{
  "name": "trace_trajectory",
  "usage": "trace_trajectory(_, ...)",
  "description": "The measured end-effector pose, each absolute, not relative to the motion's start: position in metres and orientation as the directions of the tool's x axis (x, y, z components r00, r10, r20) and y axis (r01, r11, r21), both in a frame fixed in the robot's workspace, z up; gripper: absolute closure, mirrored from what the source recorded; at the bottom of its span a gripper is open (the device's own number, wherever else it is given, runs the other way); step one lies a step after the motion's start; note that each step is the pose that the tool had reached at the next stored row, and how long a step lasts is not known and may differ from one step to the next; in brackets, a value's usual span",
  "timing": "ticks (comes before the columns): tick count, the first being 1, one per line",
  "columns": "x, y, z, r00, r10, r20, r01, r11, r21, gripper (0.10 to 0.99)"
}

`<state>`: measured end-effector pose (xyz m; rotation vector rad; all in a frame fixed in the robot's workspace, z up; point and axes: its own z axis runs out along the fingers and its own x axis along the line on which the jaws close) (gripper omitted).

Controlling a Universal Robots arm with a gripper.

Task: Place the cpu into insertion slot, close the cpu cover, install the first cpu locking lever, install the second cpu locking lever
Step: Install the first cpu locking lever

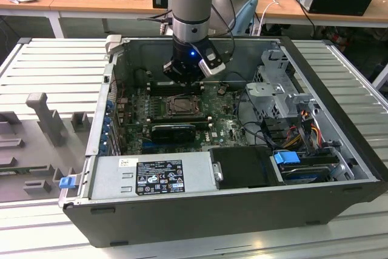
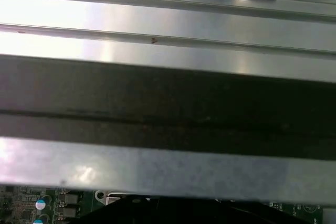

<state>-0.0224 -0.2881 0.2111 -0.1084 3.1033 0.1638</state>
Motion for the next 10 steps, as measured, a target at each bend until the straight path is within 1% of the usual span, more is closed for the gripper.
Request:
trace_trajectory(4, -0.0216, -0.2880, 0.2063, -0.997, -0.069, -0.035, -0.071, 0.994, 0.088, 0.980)
trace_trajectory(10, -0.0210, -0.2880, 0.2044, -0.997, -0.069, -0.034, -0.071, 0.994, 0.082, 0.980)
